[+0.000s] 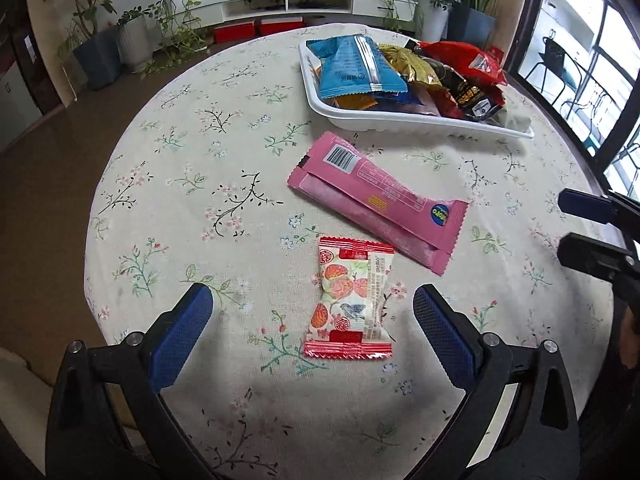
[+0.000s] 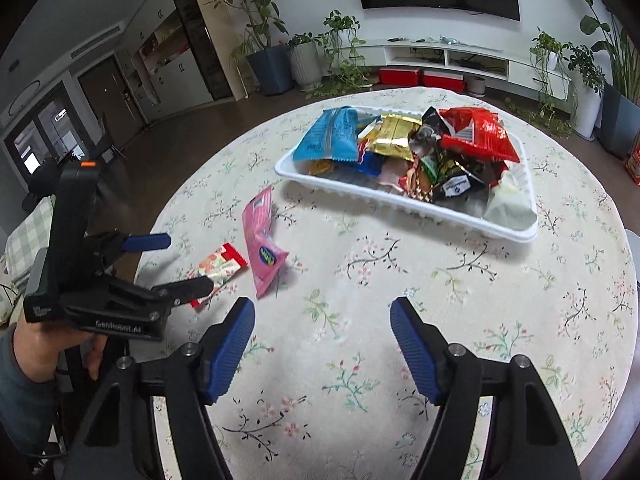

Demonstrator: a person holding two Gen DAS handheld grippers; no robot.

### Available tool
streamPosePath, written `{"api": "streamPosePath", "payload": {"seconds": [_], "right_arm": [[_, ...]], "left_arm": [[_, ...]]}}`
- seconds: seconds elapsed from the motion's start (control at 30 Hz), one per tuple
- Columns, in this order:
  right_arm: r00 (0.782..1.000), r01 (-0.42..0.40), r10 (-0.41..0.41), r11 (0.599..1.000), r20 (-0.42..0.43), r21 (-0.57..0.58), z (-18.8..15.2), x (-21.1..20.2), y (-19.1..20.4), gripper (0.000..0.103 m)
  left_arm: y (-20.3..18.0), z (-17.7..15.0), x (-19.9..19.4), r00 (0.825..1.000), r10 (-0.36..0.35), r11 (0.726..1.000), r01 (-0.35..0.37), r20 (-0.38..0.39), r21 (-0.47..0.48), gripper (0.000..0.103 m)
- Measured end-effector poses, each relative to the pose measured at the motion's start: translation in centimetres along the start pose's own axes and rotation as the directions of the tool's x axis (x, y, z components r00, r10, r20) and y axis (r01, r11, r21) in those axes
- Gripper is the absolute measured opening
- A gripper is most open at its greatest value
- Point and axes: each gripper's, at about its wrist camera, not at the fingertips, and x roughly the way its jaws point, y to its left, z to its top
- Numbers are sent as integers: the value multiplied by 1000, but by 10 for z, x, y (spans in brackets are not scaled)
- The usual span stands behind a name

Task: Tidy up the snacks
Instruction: 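Grasp the strawberry packet with the left tool, then grasp the pink bar packet with the right tool while the left tool holds the strawberry packet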

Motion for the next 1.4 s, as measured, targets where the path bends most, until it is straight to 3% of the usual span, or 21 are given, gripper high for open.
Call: {"api": "streamPosePath", "payload": {"seconds": [0.1, 0.17, 0.4, 0.67, 1.03, 1.4], "right_arm": [[1000, -4, 4, 1000, -6, 8, -4, 2, 0, 73], [1000, -6, 6, 1000, -6, 11, -4, 4, 0, 73], [1000, -6, 6, 1000, -11, -5, -1, 9, 5, 72], [1000, -1, 0, 999, -20, -39, 2, 14, 14, 69], [1000, -3, 1, 995, -19, -97, 15, 23, 33, 69], [997, -32, 18, 979, -72, -199, 47, 65, 63, 63]], "left_arm": [[1, 5, 9, 1000, 7, 1000, -6, -22, 18, 96], [2, 6, 15, 999, 4, 1000, -3, -37, 24, 86], [-3, 12, 22, 999, -28, 998, 30, -33, 52, 73], [-16, 13, 19, 999, -49, 993, 51, -22, 104, 39], [-6, 4, 9, 993, -116, 991, 116, -11, 68, 33], [25, -13, -12, 976, -214, 975, 216, 45, -57, 33]]}}
